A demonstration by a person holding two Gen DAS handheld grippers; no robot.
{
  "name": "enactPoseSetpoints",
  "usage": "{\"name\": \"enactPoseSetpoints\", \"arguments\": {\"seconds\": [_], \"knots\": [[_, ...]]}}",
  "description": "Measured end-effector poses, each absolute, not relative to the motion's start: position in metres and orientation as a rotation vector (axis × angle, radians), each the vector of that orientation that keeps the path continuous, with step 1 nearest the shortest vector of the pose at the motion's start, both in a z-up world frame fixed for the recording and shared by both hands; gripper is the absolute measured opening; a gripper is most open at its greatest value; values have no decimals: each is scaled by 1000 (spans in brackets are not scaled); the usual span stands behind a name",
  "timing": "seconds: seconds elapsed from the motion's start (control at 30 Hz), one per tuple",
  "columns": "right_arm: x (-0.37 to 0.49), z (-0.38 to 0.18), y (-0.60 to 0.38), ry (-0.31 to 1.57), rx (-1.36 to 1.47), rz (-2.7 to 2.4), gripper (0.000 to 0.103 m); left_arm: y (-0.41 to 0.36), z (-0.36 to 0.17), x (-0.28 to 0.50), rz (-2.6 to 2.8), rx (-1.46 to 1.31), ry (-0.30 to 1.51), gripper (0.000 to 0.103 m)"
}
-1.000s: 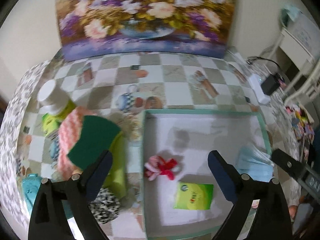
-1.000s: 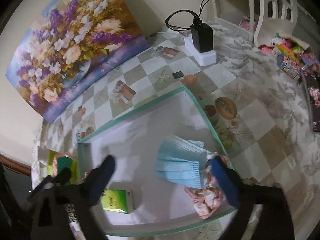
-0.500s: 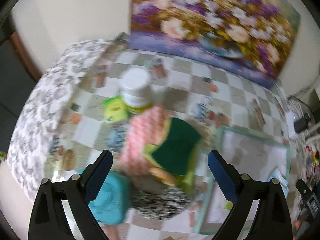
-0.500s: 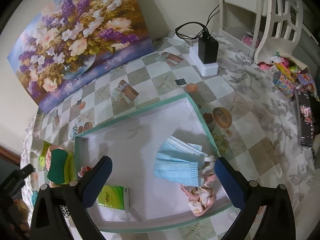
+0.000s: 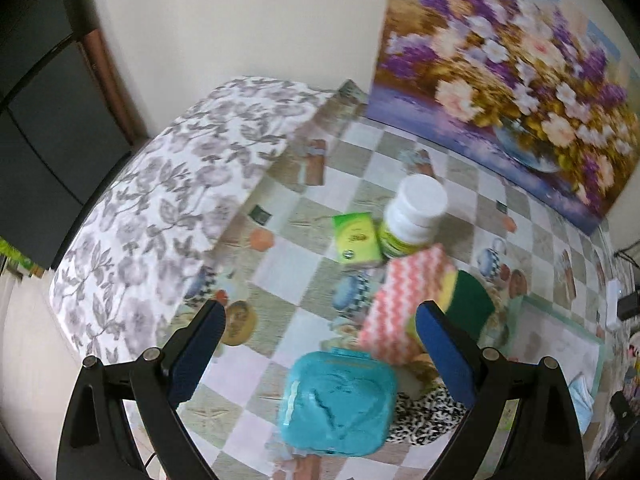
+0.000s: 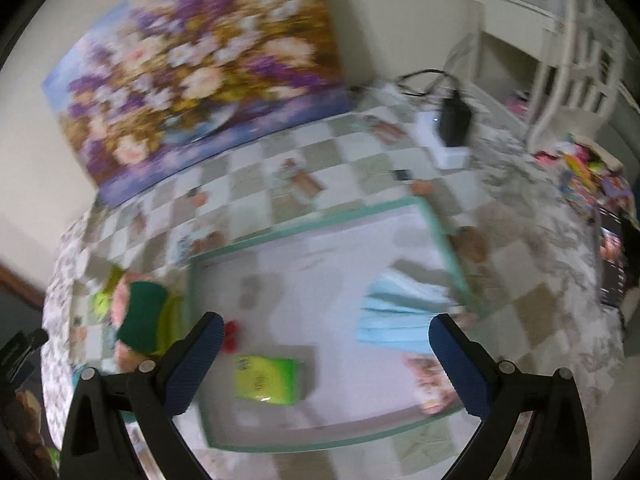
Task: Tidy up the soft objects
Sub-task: 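Move both tools back toward the green tissue pack and sponge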
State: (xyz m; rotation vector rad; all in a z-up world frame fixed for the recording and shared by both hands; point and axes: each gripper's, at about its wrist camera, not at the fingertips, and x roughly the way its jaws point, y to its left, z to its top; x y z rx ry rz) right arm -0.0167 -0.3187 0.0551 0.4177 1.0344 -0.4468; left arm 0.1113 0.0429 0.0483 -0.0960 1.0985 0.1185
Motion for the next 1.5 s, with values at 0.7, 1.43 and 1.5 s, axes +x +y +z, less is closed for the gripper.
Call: {"name": "enactPoseSetpoints", "arguments": {"seconds": [0.7,1.43,1.5], "knots": [[46,27,-202,1063,345,-155,103,105,18,134,94,-198,1167,96],[114,-20,-158,1164,353,-91,103,95,-30,196,7,-229,1322,96],[118,-24,-155,1171,354,-85,103,92,-35,204,-9,-231,1342,96]]}}
